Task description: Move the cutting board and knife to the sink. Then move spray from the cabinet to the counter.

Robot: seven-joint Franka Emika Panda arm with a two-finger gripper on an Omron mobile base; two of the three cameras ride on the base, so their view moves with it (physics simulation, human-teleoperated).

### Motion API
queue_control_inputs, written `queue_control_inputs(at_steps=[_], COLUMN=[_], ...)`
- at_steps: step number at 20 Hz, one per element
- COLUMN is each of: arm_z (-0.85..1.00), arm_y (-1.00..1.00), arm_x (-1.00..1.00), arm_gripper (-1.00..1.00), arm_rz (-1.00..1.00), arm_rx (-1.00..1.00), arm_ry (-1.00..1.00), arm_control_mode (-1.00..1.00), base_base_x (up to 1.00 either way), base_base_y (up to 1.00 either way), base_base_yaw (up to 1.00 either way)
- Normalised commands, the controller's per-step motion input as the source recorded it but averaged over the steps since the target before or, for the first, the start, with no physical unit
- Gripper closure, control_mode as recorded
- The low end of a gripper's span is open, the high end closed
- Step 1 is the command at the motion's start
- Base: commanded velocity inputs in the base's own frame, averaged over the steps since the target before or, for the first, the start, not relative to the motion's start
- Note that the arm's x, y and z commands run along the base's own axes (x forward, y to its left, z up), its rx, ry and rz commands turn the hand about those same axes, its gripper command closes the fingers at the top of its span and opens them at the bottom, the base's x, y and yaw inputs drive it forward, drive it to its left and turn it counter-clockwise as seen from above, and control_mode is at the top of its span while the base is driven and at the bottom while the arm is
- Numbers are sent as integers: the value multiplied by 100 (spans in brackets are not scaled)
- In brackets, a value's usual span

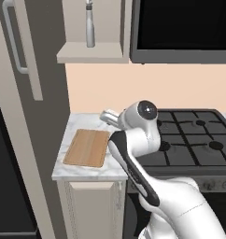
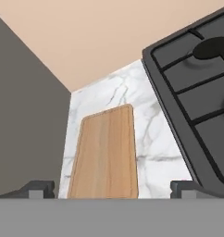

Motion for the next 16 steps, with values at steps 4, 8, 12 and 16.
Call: queue_control_inputs(at_steps=[4,8,12,16], arm_z=[0,0,-3,0], arm_y=[-11,2,19,9], arm_x=[44,58,44,49], arm_gripper=[-100,-100,-100,-100], arm_rz=[9,7,2,0], arm_rx=[-4,-20,-23,-18], arm_ry=[3,11,11,16], arm_control_mode=[-100,-100,-100,-100], base_base_x=[0,0,0,0], base_base_y=[0,0,0,0], base_base_yaw=[0,0,0,0])
